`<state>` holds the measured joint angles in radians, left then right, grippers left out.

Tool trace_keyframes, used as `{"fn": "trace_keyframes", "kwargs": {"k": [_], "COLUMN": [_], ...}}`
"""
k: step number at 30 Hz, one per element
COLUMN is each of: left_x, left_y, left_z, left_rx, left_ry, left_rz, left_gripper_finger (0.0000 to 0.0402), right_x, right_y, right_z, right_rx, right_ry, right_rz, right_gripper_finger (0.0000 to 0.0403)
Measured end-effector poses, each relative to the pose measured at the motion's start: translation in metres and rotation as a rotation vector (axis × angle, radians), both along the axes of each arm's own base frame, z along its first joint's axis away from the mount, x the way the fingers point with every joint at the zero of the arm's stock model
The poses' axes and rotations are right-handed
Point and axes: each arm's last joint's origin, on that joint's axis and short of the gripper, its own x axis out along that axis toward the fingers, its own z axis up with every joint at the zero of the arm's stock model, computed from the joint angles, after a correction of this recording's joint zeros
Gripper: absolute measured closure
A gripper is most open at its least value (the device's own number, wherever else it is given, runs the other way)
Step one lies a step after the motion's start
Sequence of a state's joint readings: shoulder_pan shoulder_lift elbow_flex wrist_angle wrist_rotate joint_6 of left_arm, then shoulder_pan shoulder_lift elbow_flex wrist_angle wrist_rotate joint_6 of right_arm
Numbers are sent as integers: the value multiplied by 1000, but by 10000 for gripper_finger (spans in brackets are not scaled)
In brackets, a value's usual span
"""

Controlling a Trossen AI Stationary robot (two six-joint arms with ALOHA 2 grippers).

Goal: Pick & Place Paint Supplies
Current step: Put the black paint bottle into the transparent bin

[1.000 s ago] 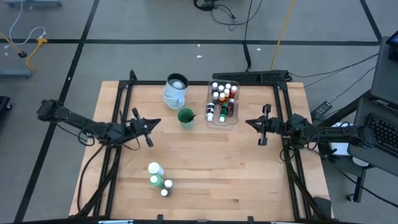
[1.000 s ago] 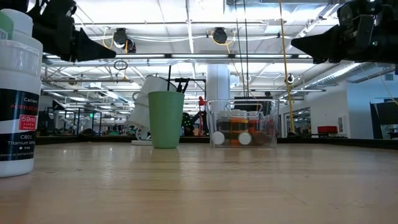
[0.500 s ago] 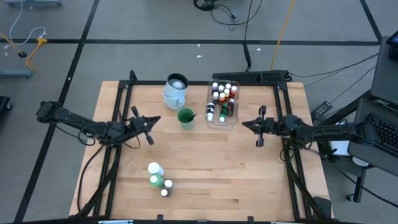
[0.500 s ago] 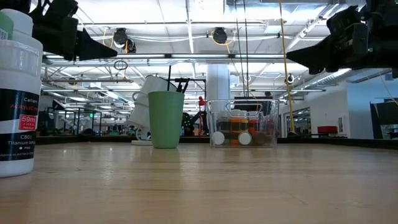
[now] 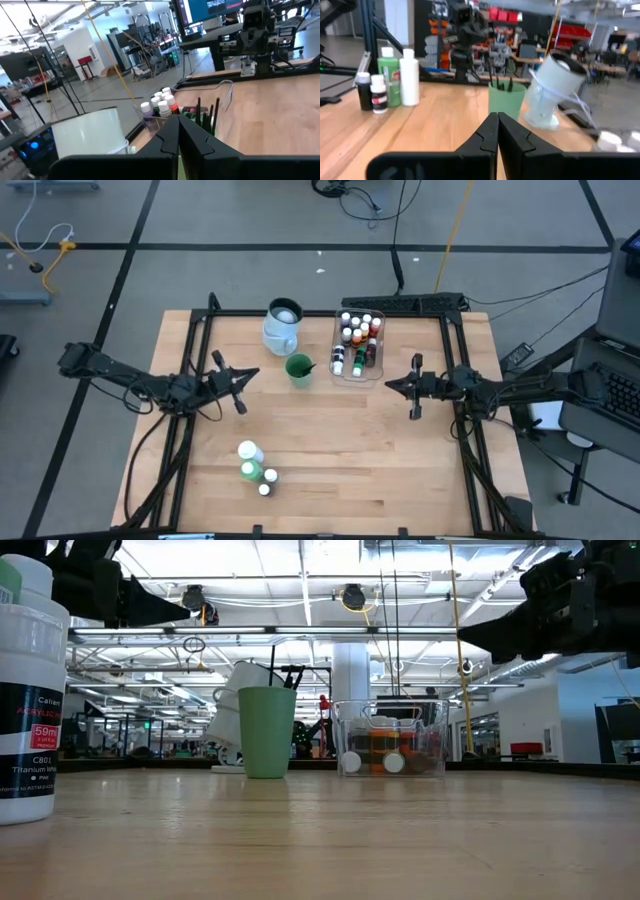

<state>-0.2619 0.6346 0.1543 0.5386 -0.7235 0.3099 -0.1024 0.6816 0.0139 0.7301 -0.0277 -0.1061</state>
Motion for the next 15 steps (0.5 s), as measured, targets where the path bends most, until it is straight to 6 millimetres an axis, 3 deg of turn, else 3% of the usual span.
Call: {"fn": "trace_keyframes", "kwargs": {"k": [11, 15], "left_x": [0, 0], "left_y": [0, 0], "left_z": [1, 1], "left_rx": [-3, -3], "left_ry": [-6, -6], "left_rz": [0, 0], "left_gripper_finger": [396, 396], "right_x": [6, 9], "right_y": [11, 19], "right_z": [4, -2], "right_rx": [-47, 11], "right_ry": [-57, -7], "right_rz": [78, 136], "right_gripper_finger": [401, 402]}}
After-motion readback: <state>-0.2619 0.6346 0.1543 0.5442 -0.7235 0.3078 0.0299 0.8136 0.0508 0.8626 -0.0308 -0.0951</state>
